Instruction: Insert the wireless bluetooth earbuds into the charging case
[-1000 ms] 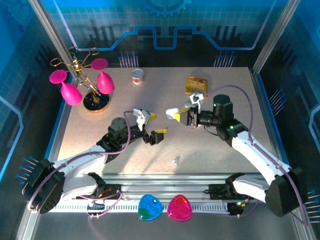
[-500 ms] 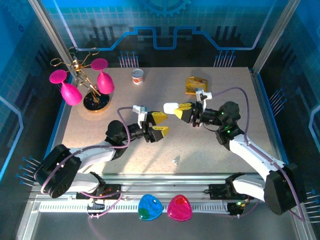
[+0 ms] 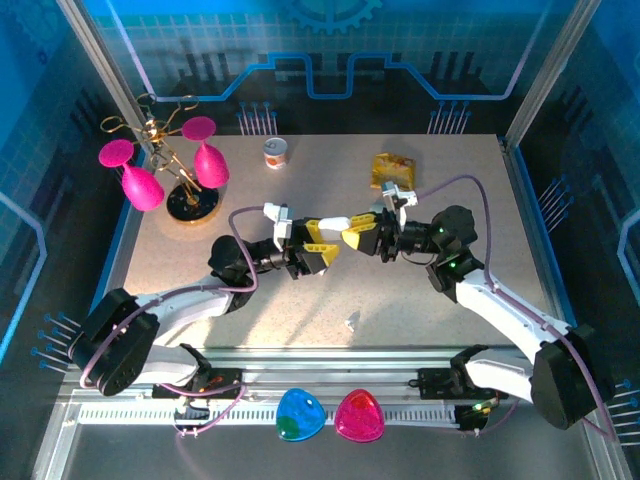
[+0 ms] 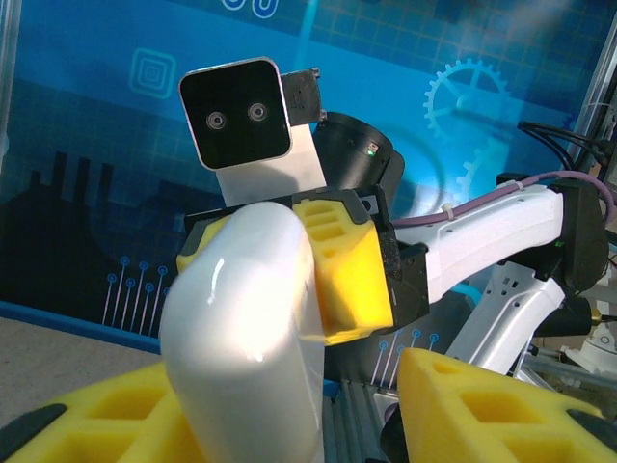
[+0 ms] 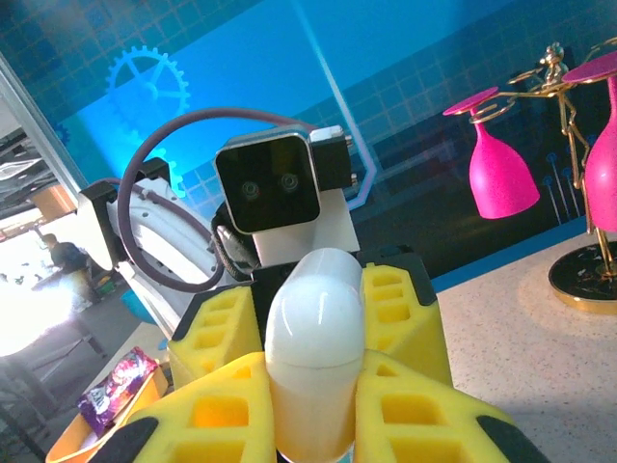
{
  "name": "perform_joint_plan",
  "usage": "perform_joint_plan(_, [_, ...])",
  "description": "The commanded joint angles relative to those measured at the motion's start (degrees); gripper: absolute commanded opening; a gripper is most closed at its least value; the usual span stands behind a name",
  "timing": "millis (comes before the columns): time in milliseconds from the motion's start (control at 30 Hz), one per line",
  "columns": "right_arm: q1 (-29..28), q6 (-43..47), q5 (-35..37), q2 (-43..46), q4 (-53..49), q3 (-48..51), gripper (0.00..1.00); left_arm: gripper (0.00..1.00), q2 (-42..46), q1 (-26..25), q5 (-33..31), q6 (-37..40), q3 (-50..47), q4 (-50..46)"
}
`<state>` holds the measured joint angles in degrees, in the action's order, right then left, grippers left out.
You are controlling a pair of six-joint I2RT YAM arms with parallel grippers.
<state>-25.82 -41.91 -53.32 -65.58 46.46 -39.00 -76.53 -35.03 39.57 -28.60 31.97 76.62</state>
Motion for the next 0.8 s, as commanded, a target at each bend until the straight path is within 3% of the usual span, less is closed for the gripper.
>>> perform_joint_plan(0, [-0.5, 1.8, 0.3, -0.7, 0.0, -1.4, 0.13, 0.44, 0.2, -0.5, 3.3, 0.5, 2.4, 3.6])
perform_joint_plan(267, [-0.7, 3.9, 0.2, -0.8, -3.3, -1.8, 0.13, 0.36, 0.3, -0.6, 3.6, 0.5, 2.3, 3.6])
perform_joint_plan(333, [-0.7, 4.7, 0.0, -1.0, -4.6, -2.2, 0.13, 0.37, 0.2, -0.6, 3.7, 0.5, 2.4, 3.6])
perform_joint_plan(433, [-0.8, 5.4, 0.0, -1.0, -5.6, -2.3, 0.13, 0.52, 0.1, -0.6, 3.5, 0.6, 2.5, 3.6])
perform_joint_plan(567, [-0.7, 5.8, 0.1, -0.8, -5.9, -2.2, 0.13, 0.50, 0.1, -0.6, 3.5, 0.8, 2.5, 3.6])
perform_joint_plan(667, [-0.8, 6.4, 0.0, -1.0, -6.7, -2.5, 0.13, 0.43, 0.0, -0.6, 3.5, 0.8, 2.5, 3.6])
perform_joint_plan(767, [-0.8, 7.4, -0.6, -1.0, -8.2, -2.7, 0.13, 0.48, -0.1, -0.6, 3.5, 0.8, 2.6, 3.7])
